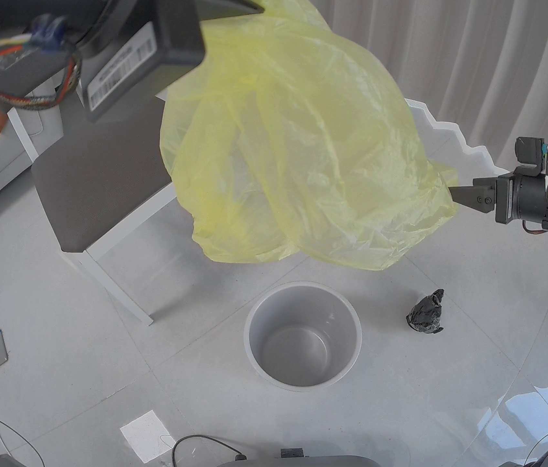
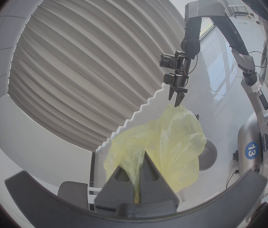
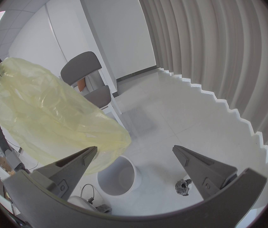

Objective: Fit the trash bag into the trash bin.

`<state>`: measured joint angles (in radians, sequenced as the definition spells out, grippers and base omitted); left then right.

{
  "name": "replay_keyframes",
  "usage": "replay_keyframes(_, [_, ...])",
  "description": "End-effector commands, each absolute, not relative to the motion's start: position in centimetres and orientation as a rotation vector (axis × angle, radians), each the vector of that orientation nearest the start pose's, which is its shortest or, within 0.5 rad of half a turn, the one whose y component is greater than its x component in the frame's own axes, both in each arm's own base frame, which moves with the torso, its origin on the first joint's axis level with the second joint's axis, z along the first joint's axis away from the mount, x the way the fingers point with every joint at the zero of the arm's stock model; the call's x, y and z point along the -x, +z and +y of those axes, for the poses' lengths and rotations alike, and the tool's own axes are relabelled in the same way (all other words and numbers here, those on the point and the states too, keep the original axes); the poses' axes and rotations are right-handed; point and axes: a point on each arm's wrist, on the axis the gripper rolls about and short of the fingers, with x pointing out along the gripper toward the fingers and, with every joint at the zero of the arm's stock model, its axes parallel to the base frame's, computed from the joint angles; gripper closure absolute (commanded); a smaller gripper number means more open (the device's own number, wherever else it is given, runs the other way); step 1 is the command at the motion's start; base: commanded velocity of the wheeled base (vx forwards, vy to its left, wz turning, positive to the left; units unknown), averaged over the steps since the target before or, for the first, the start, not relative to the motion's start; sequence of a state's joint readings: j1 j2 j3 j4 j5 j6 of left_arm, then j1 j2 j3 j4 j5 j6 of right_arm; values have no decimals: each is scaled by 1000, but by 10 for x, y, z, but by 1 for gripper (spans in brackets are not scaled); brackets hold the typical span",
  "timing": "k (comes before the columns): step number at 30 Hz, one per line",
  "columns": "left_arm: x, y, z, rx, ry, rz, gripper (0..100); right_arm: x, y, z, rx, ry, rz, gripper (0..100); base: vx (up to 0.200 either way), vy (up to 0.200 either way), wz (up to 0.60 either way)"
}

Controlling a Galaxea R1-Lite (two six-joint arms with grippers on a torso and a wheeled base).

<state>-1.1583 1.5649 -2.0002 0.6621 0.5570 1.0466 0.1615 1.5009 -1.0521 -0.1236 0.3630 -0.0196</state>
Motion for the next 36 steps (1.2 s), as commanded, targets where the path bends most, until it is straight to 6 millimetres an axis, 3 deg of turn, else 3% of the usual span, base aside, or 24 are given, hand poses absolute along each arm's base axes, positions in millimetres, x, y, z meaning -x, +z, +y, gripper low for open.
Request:
replay_keyframes(1, [-100, 420, -199, -1184, -631, -180, 100, -280, 256, 50, -19, 512, 336, 0, 0, 0, 0])
replay_keyframes(14, [-100, 420, -198, -1185, -633, -179, 100, -290, 255, 72, -15, 592, 330, 0, 0, 0, 0])
replay_keyframes(26, [-101, 418, -201, -1187, -633, -175, 100, -284, 245, 72, -6, 598, 360, 0, 0, 0, 0])
replay_keyframes(27, [-101, 419, -201, -1184, -632, -176, 100, -284, 244, 72, -8, 596, 362, 100, 0, 0, 0])
replay_keyframes(36, [-105, 423, -207, -1108, -607, -200, 100, -282, 247, 66, -18, 576, 360, 100, 0, 0, 0])
